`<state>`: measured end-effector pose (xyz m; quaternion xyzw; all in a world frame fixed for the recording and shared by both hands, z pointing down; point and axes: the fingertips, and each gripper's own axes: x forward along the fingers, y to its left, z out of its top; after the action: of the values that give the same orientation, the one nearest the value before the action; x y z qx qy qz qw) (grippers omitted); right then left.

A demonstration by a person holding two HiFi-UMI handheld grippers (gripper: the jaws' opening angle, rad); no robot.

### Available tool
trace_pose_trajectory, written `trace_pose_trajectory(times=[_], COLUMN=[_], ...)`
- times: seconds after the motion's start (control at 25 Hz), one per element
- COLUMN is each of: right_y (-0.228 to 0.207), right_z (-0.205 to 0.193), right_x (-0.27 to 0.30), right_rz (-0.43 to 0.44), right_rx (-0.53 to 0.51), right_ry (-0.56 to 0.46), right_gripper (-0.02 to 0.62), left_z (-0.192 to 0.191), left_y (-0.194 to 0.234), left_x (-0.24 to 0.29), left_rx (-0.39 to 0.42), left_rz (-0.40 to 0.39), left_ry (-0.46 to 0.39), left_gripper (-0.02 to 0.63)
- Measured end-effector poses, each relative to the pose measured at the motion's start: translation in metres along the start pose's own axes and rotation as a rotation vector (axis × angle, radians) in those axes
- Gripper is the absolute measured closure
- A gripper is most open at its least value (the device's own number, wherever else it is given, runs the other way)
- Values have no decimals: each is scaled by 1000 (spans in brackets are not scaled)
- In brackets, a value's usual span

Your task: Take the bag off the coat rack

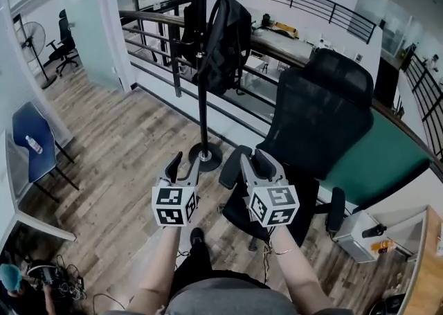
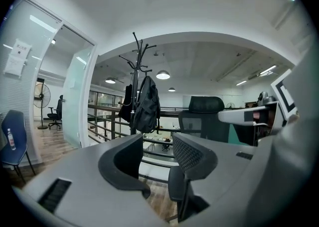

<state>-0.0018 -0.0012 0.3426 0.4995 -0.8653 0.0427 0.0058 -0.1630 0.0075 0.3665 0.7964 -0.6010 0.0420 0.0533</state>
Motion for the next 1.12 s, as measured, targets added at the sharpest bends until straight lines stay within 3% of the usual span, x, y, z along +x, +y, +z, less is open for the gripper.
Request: trace_pose_trajectory(times=[0.56, 0.92, 1.12], right_y=[-34, -66, -84], right_z=[48, 81, 101], right_x=[166, 206, 222], right_rz=[-132, -197, -214], right_rx=[-33, -82, -111], right_ry=[-44, -70, -94], right_gripper=[460, 460, 460], left_z=[42, 47, 36], left_y=[105, 121, 121], left_x=[142, 197, 224], left_rx=[15, 17, -41], left_rz=[-114, -170, -180], left_ry=[-10, 11, 46], left_gripper=[410, 393, 385])
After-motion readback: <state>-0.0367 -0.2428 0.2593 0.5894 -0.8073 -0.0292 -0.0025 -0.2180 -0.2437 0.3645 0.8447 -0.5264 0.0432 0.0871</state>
